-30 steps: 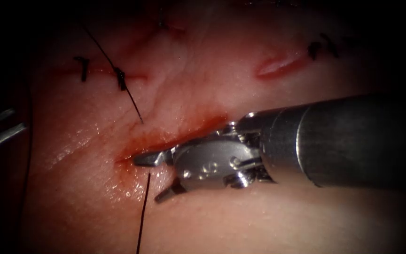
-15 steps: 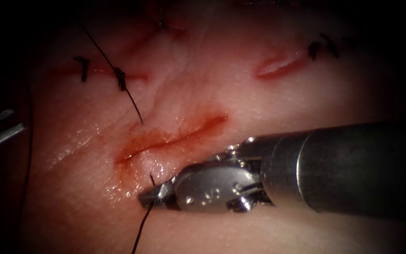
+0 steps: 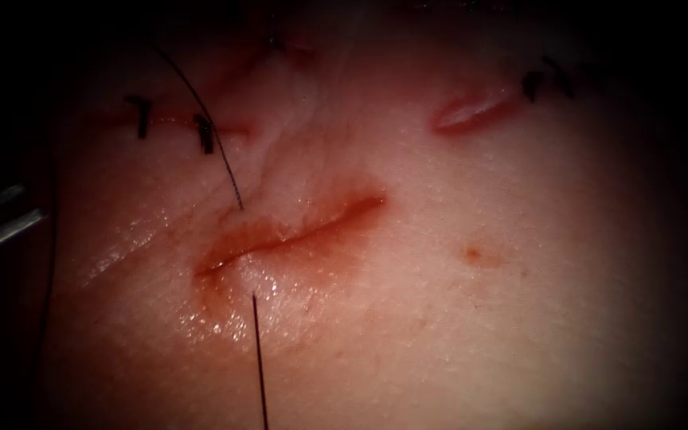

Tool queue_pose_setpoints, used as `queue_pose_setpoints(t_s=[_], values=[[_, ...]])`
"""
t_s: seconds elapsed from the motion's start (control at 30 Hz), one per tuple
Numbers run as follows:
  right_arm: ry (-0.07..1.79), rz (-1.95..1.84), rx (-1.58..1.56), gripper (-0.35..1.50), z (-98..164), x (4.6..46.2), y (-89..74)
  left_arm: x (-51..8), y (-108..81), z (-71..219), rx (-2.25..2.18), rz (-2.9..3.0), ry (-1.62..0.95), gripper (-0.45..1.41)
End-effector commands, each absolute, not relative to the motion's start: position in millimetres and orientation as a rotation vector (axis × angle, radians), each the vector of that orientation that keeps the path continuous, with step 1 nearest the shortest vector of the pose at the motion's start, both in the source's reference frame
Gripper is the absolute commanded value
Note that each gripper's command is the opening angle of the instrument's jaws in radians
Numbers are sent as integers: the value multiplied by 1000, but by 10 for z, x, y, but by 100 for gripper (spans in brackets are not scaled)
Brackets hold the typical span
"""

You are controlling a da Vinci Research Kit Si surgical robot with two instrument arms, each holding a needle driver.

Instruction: Wound Closure

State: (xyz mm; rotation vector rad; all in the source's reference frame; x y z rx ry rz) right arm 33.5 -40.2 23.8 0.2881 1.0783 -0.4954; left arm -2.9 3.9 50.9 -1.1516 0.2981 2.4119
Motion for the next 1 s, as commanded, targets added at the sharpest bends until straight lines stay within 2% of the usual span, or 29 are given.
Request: queue_pose_setpoints(t_s=[0.03, 0.13, 0.17, 0.2, 0.27, 0.53, 0.6, 0.73, 1.0], values=[[1108, -505, 316, -35, 227, 348, -415, -35, 42, 514, -1153, 2412, 299, -45], [1128, -507, 335, -35, 225, 352, -411, -35, 42, 514, -1152, 2412, 299, -45], [1118, -494, 320, -20, 226, 353, -406, -35, 42, 514, -1152, 2412, 299, -45], [1131, -474, 267, 66, 231, 353, -390, -35, 42, 514, -1155, 2412, 298, -45], [1139, -427, 192, 111, 240, 349, -366, -35, 42, 514, -1155, 2412, 298, -45], [1070, -370, 73, 113, 310, 334, -281, -35, 42, 514, -1154, 2412, 298, -45], [1045, -359, 51, 113, 354, 340, -262, -35, 42, 515, -1154, 2412, 298, -45], [1038, -369, 25, 125, 399, 355, -263, -35, 42, 515, -1152, 2415, 298, -45], [992, -380, 41, 125, 452, 372, -263, -35, 42, 516, -1153, 2415, 299, -45]])
